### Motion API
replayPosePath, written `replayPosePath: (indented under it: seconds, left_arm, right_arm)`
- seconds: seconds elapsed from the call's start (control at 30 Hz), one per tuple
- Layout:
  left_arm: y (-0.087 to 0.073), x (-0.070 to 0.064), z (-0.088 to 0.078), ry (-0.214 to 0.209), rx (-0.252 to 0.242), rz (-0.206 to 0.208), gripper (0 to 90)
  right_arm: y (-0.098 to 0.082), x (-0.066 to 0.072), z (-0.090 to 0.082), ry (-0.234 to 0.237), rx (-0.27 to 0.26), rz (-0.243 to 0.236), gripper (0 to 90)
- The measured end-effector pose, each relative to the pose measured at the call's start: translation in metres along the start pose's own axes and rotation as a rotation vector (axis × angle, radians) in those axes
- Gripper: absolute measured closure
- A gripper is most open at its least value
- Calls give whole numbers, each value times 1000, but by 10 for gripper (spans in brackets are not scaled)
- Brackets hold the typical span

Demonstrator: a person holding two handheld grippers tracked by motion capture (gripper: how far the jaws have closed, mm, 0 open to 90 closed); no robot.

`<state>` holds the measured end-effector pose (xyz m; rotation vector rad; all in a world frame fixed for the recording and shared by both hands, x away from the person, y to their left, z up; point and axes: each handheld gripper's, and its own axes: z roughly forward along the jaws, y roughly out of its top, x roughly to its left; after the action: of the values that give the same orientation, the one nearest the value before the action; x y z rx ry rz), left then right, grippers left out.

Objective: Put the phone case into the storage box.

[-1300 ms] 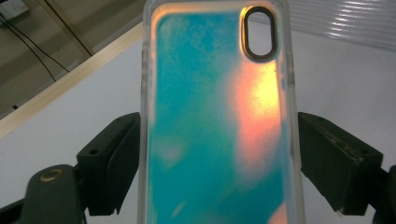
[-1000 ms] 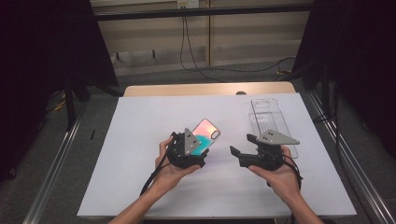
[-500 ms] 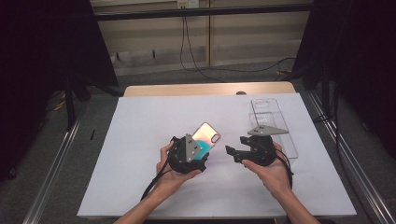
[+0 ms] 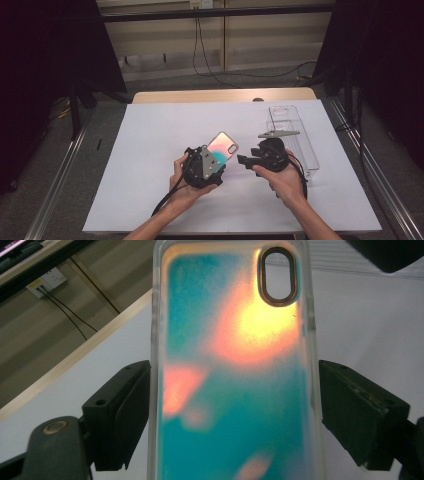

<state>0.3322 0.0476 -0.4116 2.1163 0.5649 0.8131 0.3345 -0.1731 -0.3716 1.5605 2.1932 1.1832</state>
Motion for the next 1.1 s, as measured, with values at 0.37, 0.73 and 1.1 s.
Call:
replayPosePath:
  seconds: [0.37,0.73,1.1]
  left_arm:
    - [0,-2,0,12,-6,5,173]
    - [0,-2,0,9,-7,2,173]
    - [1,-3,1,8,-7,1,173]
  right_arm:
    - [9,6,8,-1,33,48,489]
    - [16,5,14,33,60,136,618]
    - [20,10,21,48,69,153,665]
